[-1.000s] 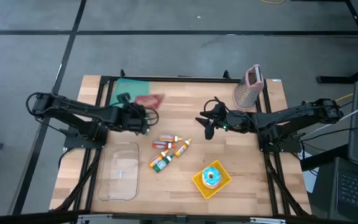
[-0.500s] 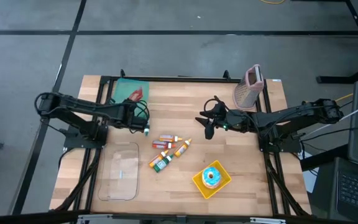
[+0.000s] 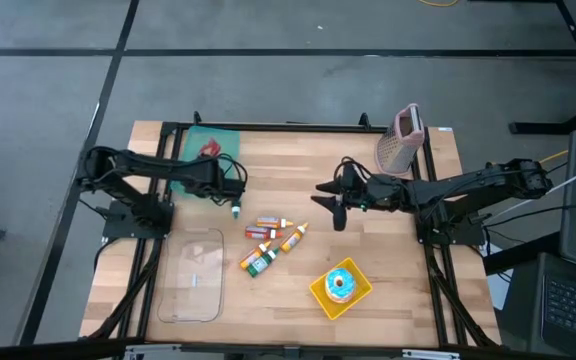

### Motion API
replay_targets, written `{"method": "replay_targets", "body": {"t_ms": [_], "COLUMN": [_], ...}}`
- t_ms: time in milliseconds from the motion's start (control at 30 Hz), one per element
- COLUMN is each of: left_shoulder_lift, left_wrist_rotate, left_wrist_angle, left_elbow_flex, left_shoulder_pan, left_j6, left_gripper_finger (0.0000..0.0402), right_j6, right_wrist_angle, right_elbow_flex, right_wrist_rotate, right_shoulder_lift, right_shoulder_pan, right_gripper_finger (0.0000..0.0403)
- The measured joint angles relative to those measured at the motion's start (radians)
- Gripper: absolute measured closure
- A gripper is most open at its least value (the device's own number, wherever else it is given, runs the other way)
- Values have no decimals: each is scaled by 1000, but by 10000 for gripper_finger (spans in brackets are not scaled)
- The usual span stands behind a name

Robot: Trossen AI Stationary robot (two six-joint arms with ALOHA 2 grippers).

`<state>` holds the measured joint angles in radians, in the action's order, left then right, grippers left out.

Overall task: Pick & Place Food Item
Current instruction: Put the red popcorn bag into the blue bin

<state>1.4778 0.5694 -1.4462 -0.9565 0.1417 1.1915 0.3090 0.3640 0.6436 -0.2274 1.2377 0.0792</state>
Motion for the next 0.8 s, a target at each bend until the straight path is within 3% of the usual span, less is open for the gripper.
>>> {"method": "replay_targets", "body": {"t_ms": [300, 533, 800], "left_shoulder_lift": [85, 109, 109], "left_wrist_rotate": [-7, -12, -5], "left_wrist_angle": [89, 85, 91], "left_elbow_flex": [0, 0, 0], "left_shoulder_pan": [124, 191, 212], "left_j6": [-66, -91, -95], "left_gripper_finger": [387, 383, 336], "right_j6": [-56, -60, -71], "right_wrist_angle": [-6, -48, -98], "right_elbow_flex": [30, 30, 30], "right_wrist_rotate": [145, 194, 194], "right_shoulder_lift": [0, 0, 0], "right_shoulder_pan": [0, 0, 0], "right_gripper_finger": [234, 234, 234]}}
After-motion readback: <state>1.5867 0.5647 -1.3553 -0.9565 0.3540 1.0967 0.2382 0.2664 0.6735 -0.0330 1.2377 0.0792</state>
